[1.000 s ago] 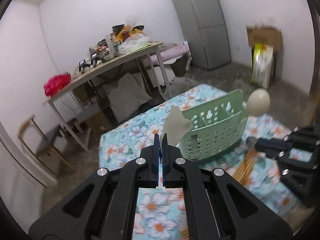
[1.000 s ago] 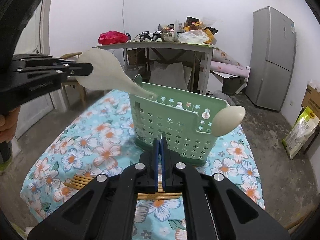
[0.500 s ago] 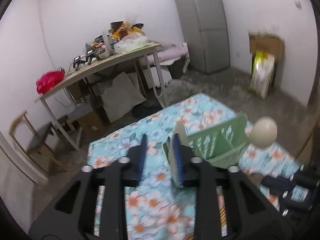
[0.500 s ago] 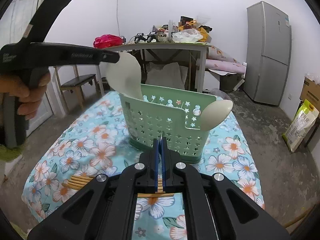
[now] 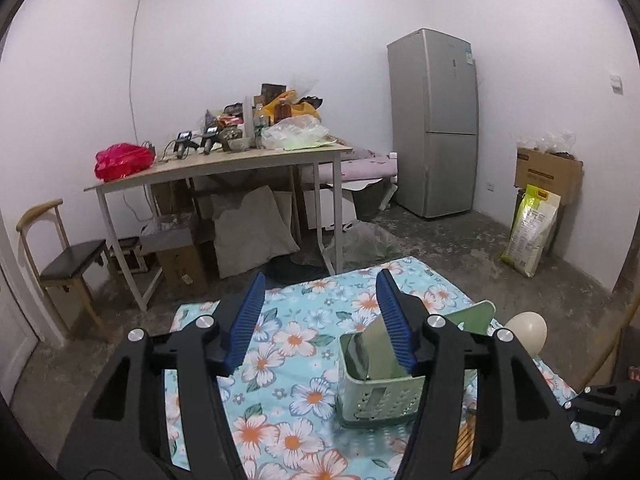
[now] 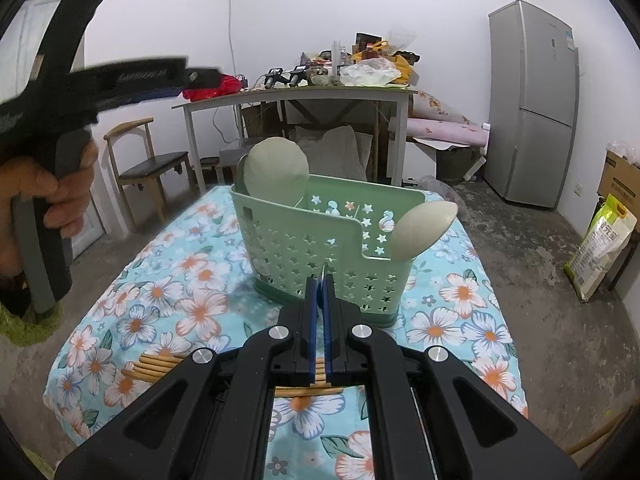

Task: Organize utensils

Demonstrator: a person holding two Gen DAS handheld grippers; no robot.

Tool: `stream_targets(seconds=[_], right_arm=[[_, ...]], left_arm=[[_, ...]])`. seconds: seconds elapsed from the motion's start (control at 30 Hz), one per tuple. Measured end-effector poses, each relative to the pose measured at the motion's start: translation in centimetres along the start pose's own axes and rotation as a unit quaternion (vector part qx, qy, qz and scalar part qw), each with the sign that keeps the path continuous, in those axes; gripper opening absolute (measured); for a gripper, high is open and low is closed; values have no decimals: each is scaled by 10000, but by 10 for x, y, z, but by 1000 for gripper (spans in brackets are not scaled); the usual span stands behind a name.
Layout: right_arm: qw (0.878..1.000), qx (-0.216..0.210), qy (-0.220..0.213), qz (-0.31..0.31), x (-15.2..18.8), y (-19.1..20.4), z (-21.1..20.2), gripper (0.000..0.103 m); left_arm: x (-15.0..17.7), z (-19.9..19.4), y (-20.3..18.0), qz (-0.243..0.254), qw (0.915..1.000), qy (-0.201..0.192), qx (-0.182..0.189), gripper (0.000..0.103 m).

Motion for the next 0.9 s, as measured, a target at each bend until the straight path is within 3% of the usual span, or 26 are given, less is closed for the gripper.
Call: stream_targets(seconds=[0.2, 0.4, 0.67, 0.8, 0.9], right_arm=[[9989, -51, -34, 474, -7, -30, -4, 3], [9949, -316, -117, 946, -18, -60, -12, 2], [9813, -1370, -353, 1305, -49, -67, -37, 2], [9678, -1961, -800, 1362, -77, -70, -56, 2], [9651, -2014, -1139, 1231, -95, -70, -65, 2]], left_arm=[[32, -18, 11, -275, 9994, 170, 140, 69], [77, -27, 23, -761, 9943, 655, 351, 79], [119, -38, 35, -1213, 9866, 1028, 373, 80], [124, -43, 39, -1290, 9855, 1038, 364, 81], [124, -47, 42, -1312, 9857, 999, 351, 81]])
Point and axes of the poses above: each gripper's, at about its wrist camera, not at the fingertips, and z roughly the way its jaws point, y to its left, x to its underside, the point moved 2 cm from there along z, roughly the way its jaws point, and after that the axes turned 5 degrees about x, right-handed, at the moved point
